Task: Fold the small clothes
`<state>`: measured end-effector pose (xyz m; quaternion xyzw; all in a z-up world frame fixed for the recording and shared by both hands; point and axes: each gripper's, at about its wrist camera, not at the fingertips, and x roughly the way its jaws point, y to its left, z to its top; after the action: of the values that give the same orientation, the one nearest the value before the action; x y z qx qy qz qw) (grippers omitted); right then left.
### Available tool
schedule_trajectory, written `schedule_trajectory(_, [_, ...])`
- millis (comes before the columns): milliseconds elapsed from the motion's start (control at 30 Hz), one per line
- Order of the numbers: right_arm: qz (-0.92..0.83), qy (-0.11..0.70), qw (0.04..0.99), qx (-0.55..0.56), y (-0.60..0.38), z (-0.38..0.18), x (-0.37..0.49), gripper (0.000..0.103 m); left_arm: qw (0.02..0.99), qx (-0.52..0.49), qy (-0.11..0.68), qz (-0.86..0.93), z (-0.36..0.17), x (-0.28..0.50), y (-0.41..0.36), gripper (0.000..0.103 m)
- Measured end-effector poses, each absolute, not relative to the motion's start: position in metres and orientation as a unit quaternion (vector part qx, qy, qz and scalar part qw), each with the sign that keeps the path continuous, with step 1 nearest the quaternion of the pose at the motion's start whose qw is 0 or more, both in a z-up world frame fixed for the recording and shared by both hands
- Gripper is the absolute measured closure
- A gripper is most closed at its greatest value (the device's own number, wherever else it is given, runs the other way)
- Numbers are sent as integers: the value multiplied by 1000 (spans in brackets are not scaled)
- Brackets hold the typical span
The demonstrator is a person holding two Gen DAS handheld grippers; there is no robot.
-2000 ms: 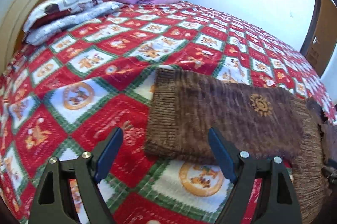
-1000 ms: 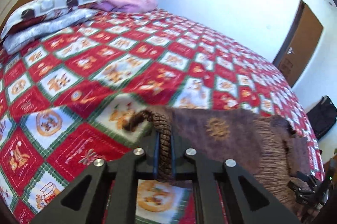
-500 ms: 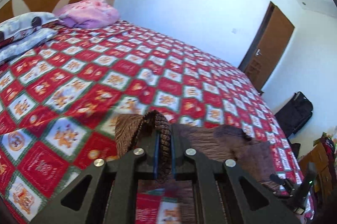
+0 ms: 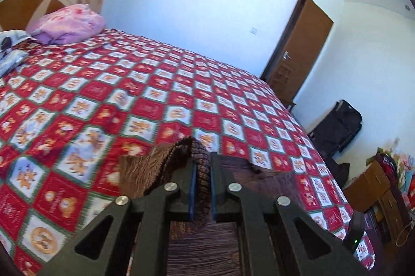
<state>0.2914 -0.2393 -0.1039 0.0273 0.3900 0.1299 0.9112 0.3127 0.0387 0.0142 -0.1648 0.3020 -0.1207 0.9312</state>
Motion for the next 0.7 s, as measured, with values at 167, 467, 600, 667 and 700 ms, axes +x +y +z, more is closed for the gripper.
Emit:
schedule_trajectory(167, [124,394,910,39,-251,-108,286,24,923,-165,320,-137,-3,323,0,94])
schedule_trajectory(467, [114,405,906,51,-267,-119,279,24,908,-138,370,-141,-60,339,-77,94])
schedule_trajectory(600, [106,414,902,57,-273,-127,279,24,905,-110,386,-141,-74,339,-93,84])
schedule_trajectory(667, [102,418,901,57,-276,-129,279,24,902,-93,391,-156,-74,333,-95,73])
schedule_trajectory(700, [100,419,901,56,-276,-130,278,24,903,-84,392,-158,-73,329,-94,58])
